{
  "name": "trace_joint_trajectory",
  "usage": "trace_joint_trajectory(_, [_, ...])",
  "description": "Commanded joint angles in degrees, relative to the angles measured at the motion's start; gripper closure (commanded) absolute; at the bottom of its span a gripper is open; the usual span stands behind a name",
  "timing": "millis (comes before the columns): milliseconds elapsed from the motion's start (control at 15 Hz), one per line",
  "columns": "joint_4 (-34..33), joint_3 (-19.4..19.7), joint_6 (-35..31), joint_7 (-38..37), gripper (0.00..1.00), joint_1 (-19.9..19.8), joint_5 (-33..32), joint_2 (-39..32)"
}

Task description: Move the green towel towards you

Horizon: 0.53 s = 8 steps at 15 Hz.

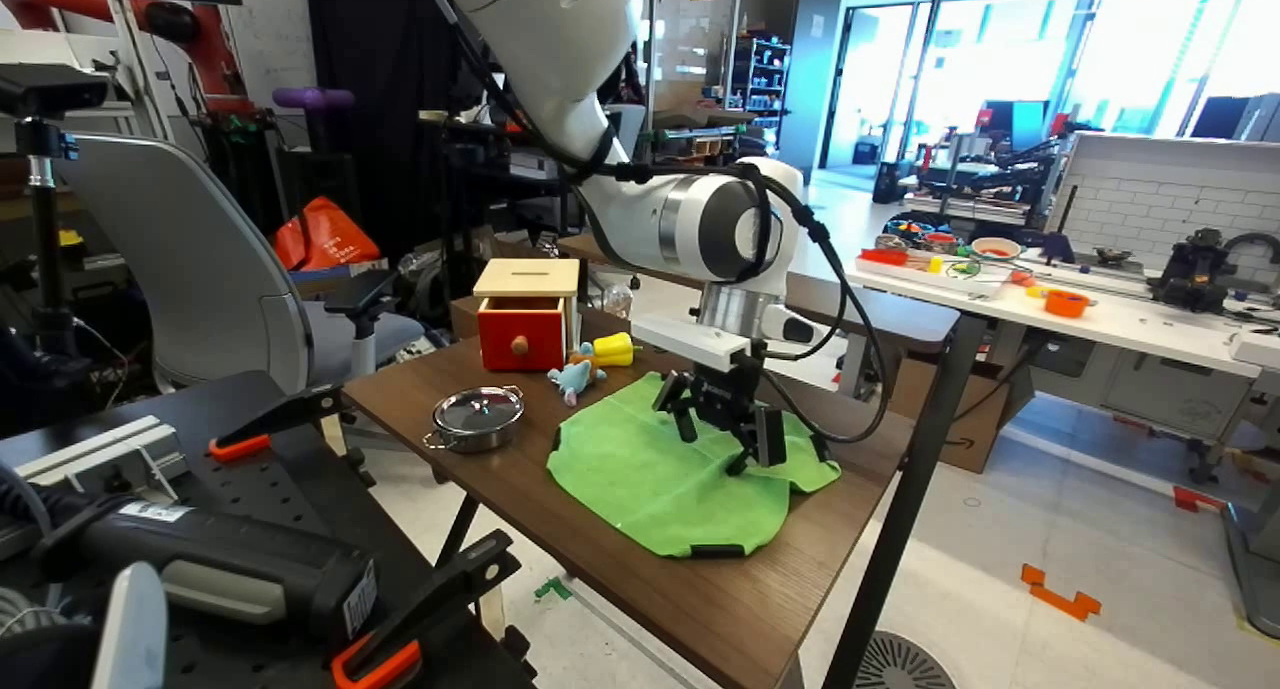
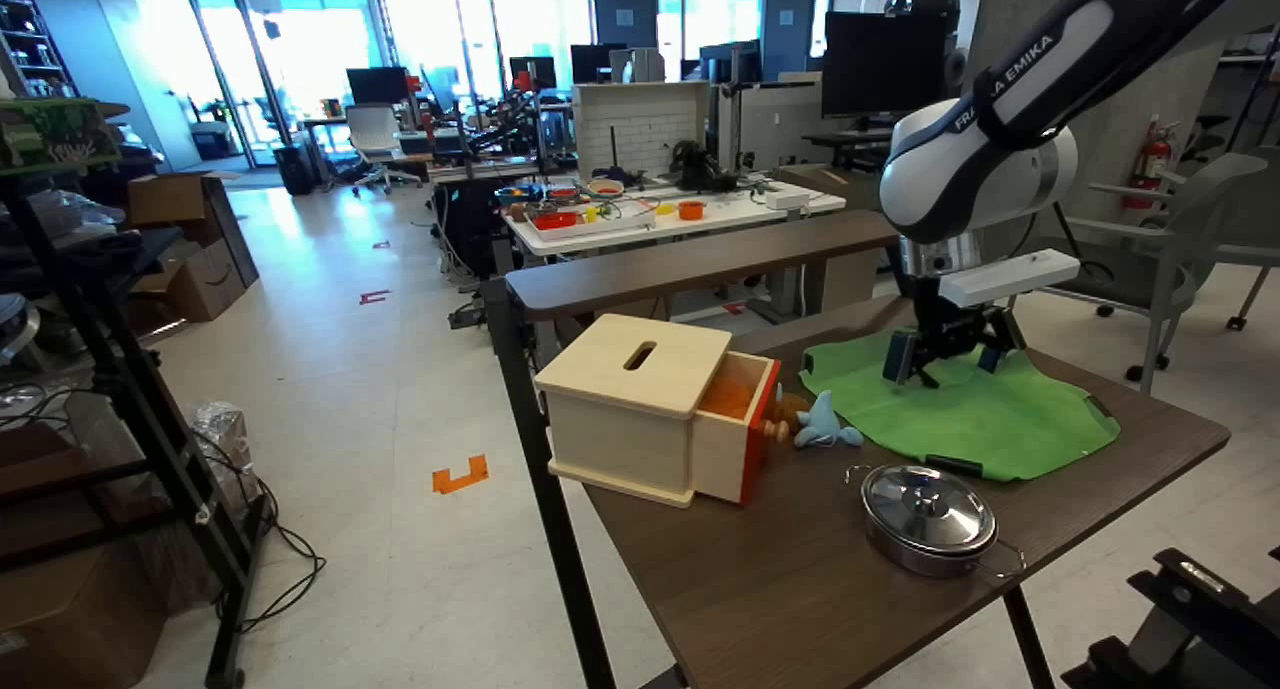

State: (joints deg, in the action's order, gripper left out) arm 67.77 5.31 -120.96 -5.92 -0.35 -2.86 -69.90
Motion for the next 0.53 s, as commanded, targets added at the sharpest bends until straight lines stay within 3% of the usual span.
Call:
trace_joint_trajectory(0, [14.0, 0.1, -3.6, 0.8, 0.00, 1.3, -1.1, 6.2])
trace_joint_trajectory(467, [26.3, -0.3, -8.7, 1.7, 0.00, 1.5, -1.6, 12.9])
